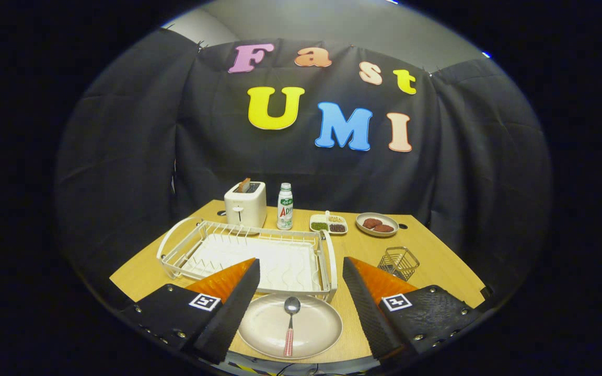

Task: Take the plate from the dish rack, then take the spoon from the basket and place it into the plate.

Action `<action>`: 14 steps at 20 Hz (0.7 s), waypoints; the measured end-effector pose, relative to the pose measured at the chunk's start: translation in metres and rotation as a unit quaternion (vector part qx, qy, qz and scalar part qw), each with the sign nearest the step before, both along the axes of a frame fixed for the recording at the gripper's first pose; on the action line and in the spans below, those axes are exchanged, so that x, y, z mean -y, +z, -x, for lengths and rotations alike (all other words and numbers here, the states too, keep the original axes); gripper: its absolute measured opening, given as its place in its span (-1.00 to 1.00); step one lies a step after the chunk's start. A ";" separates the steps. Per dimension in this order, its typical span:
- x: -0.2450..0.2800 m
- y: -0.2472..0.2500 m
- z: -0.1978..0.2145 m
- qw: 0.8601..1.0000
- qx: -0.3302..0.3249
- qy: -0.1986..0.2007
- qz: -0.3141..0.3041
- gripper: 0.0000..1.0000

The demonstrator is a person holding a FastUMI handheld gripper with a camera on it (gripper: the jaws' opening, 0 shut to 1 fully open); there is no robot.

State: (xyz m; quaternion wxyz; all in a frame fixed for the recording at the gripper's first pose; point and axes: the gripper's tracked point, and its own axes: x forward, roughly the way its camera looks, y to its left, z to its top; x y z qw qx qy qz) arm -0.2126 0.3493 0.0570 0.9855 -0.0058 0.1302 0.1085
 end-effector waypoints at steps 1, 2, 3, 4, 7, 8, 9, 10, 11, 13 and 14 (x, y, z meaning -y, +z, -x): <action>0.005 0.013 -0.006 1.000 0.011 -0.005 -0.010 0.94; 0.012 0.027 -0.014 0.999 0.024 -0.010 -0.019 0.93; 0.019 0.043 -0.023 0.999 0.039 -0.015 -0.027 0.93; 0.028 0.059 -0.032 0.998 0.055 -0.017 -0.034 0.93; 0.054 0.099 -0.060 0.994 0.099 -0.019 -0.043 0.93; 0.065 0.110 -0.069 0.993 0.112 -0.023 -0.042 0.93; 0.073 0.118 -0.077 0.992 0.120 -0.024 -0.042 0.93; 0.080 0.124 -0.084 0.991 0.127 -0.022 -0.043 0.93; 0.089 0.130 -0.090 0.990 0.133 -0.021 -0.046 0.92; 0.105 0.136 -0.101 0.988 0.142 -0.015 -0.055 0.93; 0.108 0.140 -0.104 0.987 0.150 0.002 -0.062 0.93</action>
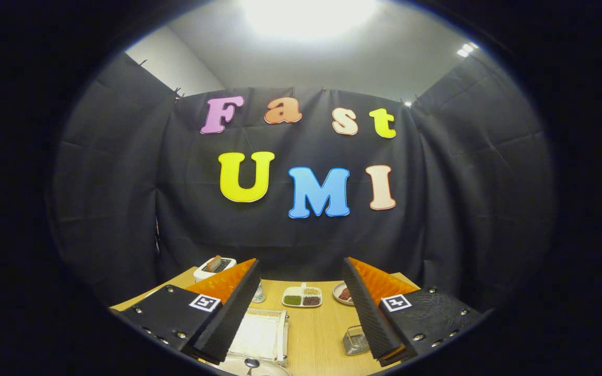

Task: Take the plate from the dish rack, then take the spoon from the basket and place it into the plate.

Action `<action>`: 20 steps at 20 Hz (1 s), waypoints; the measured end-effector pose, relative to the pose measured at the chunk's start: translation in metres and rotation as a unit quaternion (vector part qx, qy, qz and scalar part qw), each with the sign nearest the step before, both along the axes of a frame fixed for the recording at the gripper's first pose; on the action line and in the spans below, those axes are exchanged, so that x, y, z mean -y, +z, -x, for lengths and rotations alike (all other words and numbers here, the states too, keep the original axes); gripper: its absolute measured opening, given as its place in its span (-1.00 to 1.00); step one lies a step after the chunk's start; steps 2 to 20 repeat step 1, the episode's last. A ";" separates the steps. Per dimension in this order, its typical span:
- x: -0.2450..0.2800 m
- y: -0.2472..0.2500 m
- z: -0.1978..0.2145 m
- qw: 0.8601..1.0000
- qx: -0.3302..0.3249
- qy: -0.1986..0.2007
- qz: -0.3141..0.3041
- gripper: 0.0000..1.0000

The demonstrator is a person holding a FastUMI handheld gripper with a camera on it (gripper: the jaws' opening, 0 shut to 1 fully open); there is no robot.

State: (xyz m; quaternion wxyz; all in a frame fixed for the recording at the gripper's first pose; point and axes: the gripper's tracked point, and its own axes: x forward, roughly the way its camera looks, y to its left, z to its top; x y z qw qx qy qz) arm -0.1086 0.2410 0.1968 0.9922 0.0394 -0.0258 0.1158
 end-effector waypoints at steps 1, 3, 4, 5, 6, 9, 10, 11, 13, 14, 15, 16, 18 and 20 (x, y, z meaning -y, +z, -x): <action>0.008 0.007 -0.006 1.000 0.018 0.007 -0.003 0.93; 0.008 0.007 -0.006 1.000 0.018 0.007 -0.003 0.93; 0.008 0.007 -0.006 1.000 0.018 0.007 -0.003 0.93; 0.008 0.007 -0.006 1.000 0.018 0.007 -0.003 0.93; 0.008 0.007 -0.006 1.000 0.018 0.007 -0.003 0.93; 0.008 0.007 -0.006 1.000 0.018 0.007 -0.003 0.93; 0.008 0.007 -0.006 1.000 0.018 0.007 -0.003 0.93; 0.008 0.007 -0.006 1.000 0.018 0.007 -0.003 0.93; 0.008 0.007 -0.006 1.000 0.018 0.007 -0.003 0.93; 0.008 0.007 -0.006 1.000 0.018 0.007 -0.003 0.93; 0.008 0.007 -0.006 1.000 0.018 0.007 -0.003 0.93; 0.008 0.007 -0.006 1.000 0.018 0.007 -0.003 0.93; 0.008 0.007 -0.006 1.000 0.018 0.007 -0.003 0.93; 0.008 0.007 -0.006 1.000 0.018 0.007 -0.003 0.93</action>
